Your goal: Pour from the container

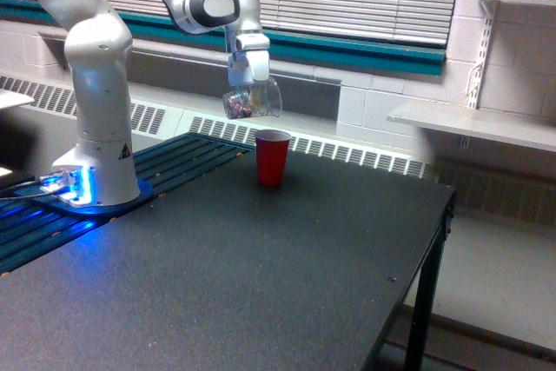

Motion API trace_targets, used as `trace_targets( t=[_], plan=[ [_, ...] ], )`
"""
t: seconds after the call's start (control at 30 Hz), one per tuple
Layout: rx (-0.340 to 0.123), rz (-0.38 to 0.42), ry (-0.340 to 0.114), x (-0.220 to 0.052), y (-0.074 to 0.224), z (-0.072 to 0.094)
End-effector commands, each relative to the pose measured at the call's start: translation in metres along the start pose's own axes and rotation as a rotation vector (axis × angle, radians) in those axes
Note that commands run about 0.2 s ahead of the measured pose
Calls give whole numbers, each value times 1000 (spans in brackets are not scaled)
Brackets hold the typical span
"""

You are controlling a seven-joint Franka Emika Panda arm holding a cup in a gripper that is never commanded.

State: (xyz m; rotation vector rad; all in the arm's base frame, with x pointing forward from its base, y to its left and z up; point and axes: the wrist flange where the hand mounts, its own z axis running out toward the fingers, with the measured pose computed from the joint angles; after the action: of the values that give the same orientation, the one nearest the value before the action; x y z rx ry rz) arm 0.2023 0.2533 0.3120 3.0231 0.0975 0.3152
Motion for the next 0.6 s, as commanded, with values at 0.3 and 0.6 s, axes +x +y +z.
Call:
trace_targets(
  t=[0.3, 0.6],
  plan=[
    [-46, -59, -62, 0, -6, 20],
    [-68, -103, -79, 5, -20, 23]
  ],
)
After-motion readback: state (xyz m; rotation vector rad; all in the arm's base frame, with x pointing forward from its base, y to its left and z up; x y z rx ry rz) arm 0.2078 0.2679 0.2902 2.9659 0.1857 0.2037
